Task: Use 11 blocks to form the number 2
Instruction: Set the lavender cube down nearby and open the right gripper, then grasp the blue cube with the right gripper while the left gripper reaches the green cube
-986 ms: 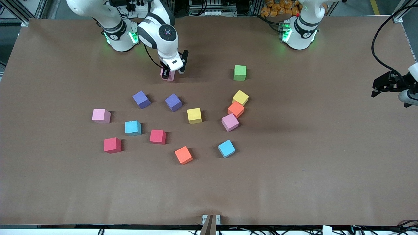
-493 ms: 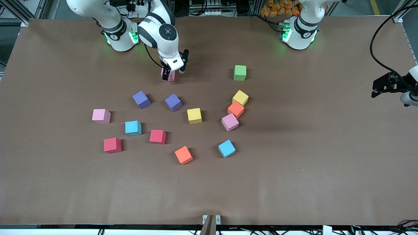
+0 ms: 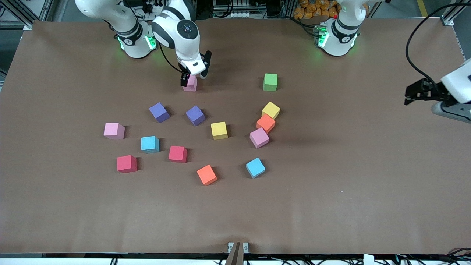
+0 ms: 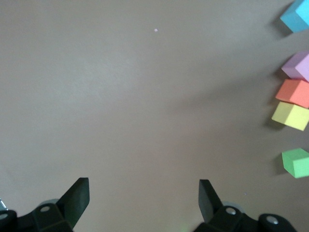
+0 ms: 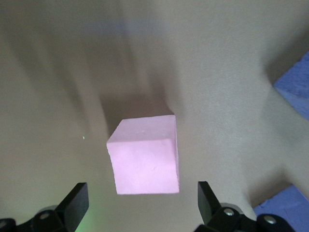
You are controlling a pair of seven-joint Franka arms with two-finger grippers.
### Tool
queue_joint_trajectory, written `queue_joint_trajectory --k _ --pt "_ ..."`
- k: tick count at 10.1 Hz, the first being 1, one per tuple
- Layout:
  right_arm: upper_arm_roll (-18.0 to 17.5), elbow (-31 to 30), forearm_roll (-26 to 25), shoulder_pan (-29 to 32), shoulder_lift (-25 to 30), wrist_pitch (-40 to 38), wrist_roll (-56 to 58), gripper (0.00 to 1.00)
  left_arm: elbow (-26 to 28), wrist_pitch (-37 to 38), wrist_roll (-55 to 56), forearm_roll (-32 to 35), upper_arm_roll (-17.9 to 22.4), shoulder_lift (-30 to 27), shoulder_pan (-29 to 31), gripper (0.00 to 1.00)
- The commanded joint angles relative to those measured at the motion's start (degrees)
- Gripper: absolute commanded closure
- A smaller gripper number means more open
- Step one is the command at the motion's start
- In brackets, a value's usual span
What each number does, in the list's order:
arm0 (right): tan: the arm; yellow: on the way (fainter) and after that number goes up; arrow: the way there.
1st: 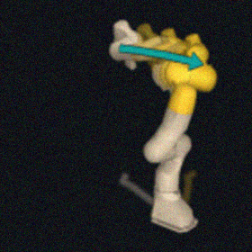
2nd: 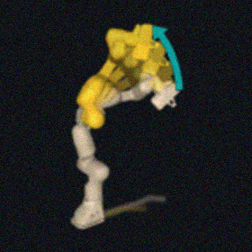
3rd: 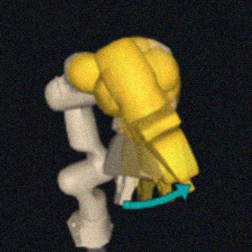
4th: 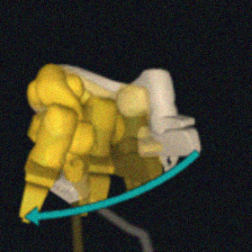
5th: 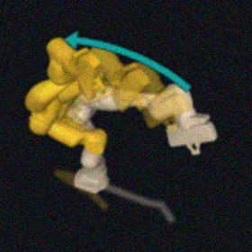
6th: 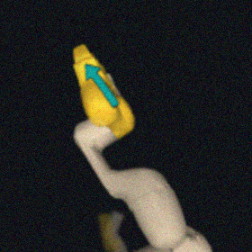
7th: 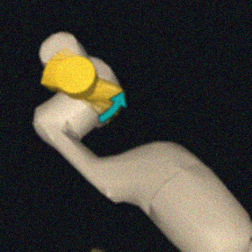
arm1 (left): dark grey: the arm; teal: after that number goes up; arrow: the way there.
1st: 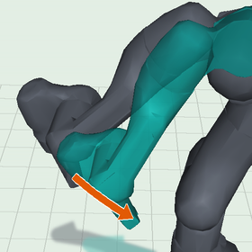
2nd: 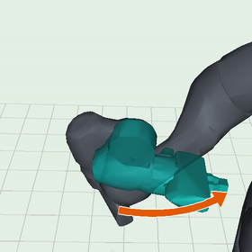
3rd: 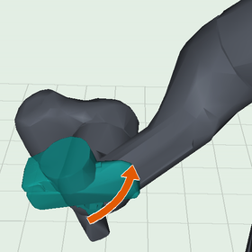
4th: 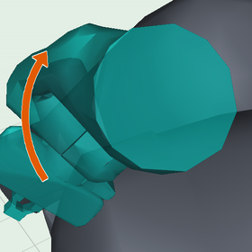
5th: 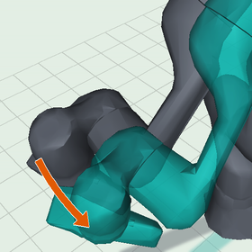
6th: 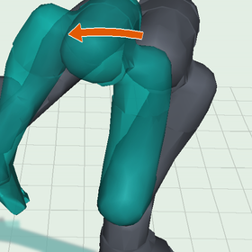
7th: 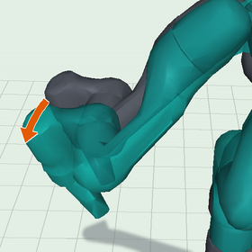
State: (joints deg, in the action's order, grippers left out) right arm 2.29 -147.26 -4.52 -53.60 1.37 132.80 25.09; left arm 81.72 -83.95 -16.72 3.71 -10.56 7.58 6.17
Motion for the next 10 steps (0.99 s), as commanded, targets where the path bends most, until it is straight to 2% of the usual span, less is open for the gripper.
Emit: queue_joint_trajectory --k 1,4,6,8,10 --pt "1.75 2.92 -0.58 3.48 1.89 -3.76 -0.22 0.00 0.54 1.24 0.55 0.95 -1.56 -0.38 0.07 0.00" --pt "1.93 6.45 -0.40 19.70 0.66 -5.10 -0.22 0.00 2.82 0.98 1.25 -5.45 -2.18 1.37 -0.72 0.00" --pt "1.93 7.94 -0.05 28.95 -3.54 -2.30 -0.22 0.00 7.55 -1.99 9.29 -5.46 -3.32 0.86 -3.88 0.00" --pt "1.84 8.04 0.56 31.89 -8.29 3.23 -1.78 0.00 15.61 -8.74 14.51 -5.46 -6.92 -0.11 -4.42 0.00" --pt "1.67 9.00 0.91 30.93 -9.19 3.61 -9.06 0.00 27.20 -19.35 14.87 -5.64 -10.07 -3.52 -4.33 0.00"
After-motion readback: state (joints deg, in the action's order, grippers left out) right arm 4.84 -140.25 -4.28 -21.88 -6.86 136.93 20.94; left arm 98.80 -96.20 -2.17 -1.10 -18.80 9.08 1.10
